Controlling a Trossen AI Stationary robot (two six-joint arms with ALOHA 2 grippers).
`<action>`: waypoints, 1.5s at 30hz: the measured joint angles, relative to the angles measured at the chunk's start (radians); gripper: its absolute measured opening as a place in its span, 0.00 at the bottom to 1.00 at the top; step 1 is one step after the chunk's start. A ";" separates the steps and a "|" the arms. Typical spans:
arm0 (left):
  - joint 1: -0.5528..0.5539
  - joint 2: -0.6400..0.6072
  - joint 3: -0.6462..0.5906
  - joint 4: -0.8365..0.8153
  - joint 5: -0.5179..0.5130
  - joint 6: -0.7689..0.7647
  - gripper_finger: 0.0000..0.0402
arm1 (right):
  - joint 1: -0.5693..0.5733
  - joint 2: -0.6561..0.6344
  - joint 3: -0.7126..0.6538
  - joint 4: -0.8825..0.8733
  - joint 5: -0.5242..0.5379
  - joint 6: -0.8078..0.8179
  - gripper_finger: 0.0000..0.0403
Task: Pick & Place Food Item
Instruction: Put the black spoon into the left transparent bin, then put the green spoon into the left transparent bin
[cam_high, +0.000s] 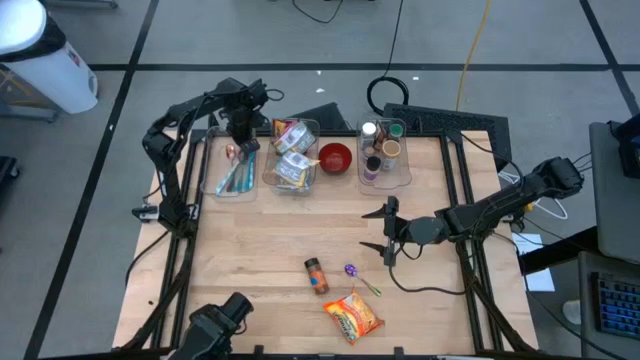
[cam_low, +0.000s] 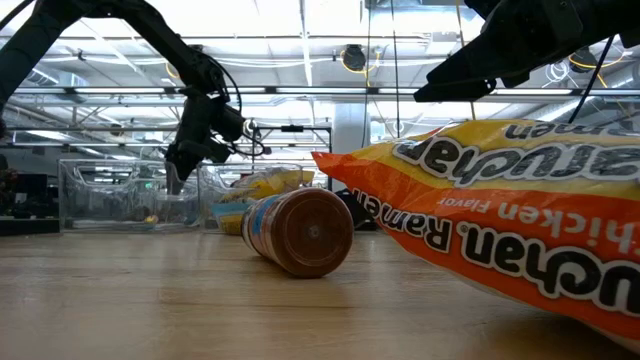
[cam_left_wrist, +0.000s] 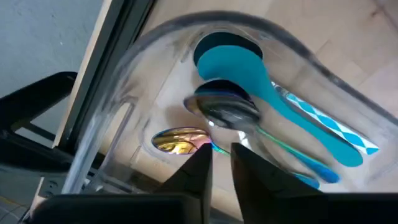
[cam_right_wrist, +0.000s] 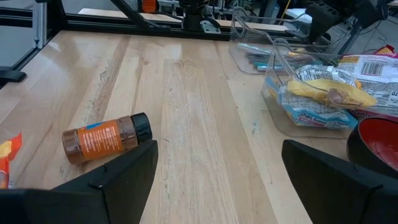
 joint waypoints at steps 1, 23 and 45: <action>0.000 0.000 0.000 0.000 0.000 0.000 0.18 | 0.000 0.000 0.000 0.000 0.000 0.000 0.83; -0.032 -0.182 0.000 -0.080 -0.070 0.003 0.32 | 0.000 0.000 0.000 0.001 0.001 -0.012 0.83; -0.260 -0.804 -0.563 0.897 0.533 -0.209 0.32 | -0.003 0.000 0.000 0.245 0.001 -0.293 0.83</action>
